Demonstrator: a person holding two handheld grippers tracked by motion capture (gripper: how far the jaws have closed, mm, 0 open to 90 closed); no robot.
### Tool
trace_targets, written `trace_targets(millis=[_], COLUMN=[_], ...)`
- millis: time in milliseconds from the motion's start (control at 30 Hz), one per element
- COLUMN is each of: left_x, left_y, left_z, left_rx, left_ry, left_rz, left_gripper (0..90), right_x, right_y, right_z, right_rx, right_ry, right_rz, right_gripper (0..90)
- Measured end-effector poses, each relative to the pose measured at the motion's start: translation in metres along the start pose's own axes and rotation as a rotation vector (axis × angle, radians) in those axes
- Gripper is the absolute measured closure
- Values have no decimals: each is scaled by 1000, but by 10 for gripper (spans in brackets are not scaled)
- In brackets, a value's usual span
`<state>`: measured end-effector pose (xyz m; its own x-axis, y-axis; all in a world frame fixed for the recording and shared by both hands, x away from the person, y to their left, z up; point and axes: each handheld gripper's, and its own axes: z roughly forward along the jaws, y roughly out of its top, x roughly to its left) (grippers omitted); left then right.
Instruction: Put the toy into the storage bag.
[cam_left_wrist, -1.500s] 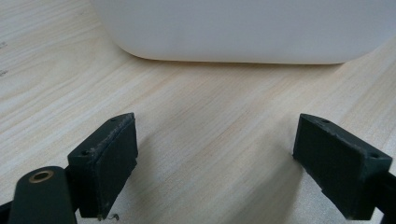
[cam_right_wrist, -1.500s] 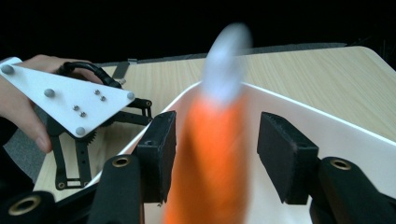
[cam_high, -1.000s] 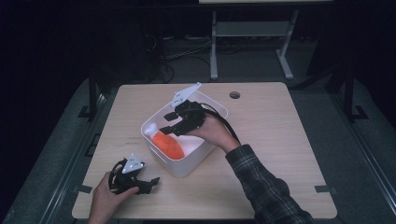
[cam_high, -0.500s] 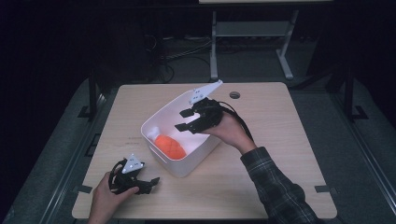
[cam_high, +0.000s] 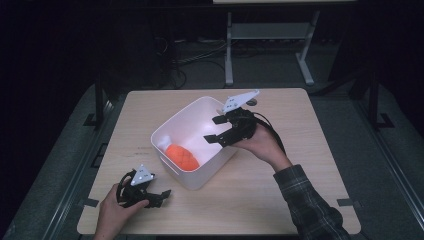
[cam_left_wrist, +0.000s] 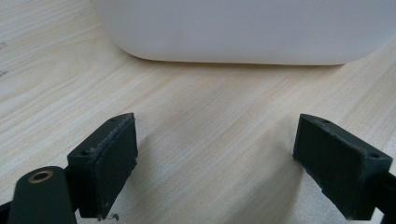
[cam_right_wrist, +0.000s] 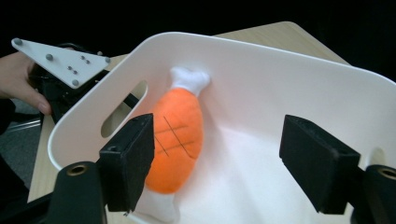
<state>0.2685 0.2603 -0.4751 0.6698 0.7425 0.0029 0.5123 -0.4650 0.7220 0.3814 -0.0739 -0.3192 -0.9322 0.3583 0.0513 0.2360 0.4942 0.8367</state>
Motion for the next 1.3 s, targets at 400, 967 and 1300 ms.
trace_targets(millis=[400,967,1300], left_x=[0,0,-1], left_y=[0,0,-1], left_z=[0,0,-1], left_rx=[1,0,4], left_ry=[0,1,3], left_rz=[2,1,2], left_gripper=[128,128,129], right_x=[0,1,9], right_y=[-36,-98,-136], right_z=[-30,-50,-59], right_rx=[-20,-41,-29], right_ry=[-64,-119,-171], right_rz=[63,156,219], right_gripper=[234,218,188])
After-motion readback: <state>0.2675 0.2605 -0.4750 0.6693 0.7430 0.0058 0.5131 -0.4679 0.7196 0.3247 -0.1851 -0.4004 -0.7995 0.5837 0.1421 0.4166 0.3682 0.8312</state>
